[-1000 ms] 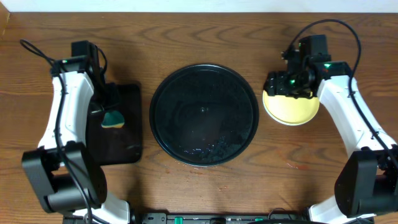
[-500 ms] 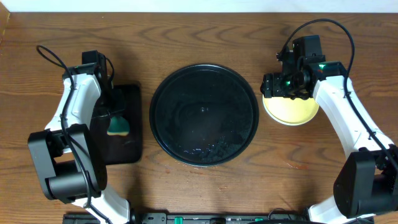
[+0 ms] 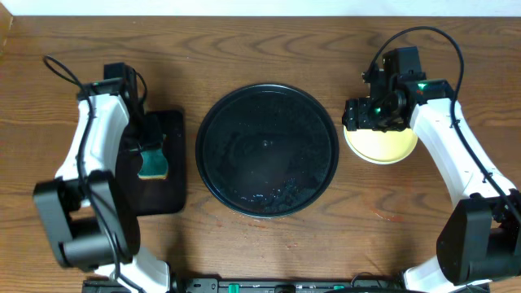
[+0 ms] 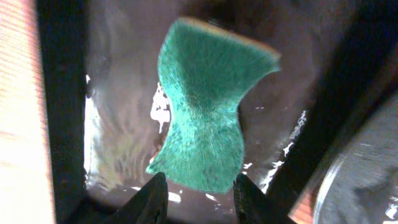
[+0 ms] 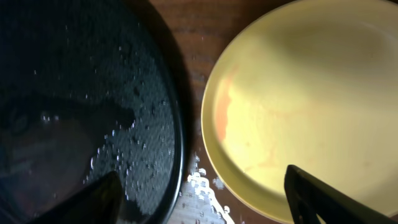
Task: Clean dirty plates on tray and stack at the side
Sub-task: 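Place the sponge in the small black tray and open the left gripper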
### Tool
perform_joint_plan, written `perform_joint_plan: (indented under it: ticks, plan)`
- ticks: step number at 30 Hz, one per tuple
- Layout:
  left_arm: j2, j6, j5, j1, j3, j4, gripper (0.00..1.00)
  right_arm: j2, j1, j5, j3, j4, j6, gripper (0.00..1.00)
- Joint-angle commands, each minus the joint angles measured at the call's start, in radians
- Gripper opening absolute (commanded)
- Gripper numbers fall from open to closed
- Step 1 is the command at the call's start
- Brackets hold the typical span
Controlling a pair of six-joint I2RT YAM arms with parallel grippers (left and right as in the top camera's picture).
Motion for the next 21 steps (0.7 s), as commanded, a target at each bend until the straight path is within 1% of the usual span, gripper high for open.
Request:
perform_joint_plan:
  ticks: [1, 2, 3, 7, 11, 19, 21]
  plan:
    - [-0.139, -0.004, 0.043, -0.008, 0.061, -0.014, 0.51, -0.039, 0.003, 0.011, 0.08, -0.03, -0.011, 0.87]
    - [-0.165, -0.004, 0.056, -0.009, 0.061, -0.014, 0.73, -0.045, 0.004, 0.017, 0.099, -0.043, -0.011, 0.93]
    - [-0.196, -0.004, 0.063, -0.008, 0.061, -0.014, 0.75, -0.054, 0.004, 0.027, 0.128, -0.063, -0.011, 0.99]
    - [-0.273, -0.004, 0.063, -0.008, 0.061, -0.009, 0.75, -0.104, 0.003, 0.065, 0.238, -0.145, -0.011, 0.99]
    - [-0.301, -0.003, 0.063, -0.008, 0.061, -0.009, 0.75, -0.189, 0.004, 0.083, 0.332, -0.19, -0.011, 0.99]
    - [-0.298, -0.003, 0.063, -0.008, 0.061, -0.009, 0.76, -0.422, 0.005, 0.079, 0.357, -0.206, -0.01, 0.99]
    - [-0.298, -0.003, 0.063, -0.008, 0.061, -0.009, 0.76, -0.458, 0.005, 0.08, 0.357, -0.213, -0.01, 0.99]
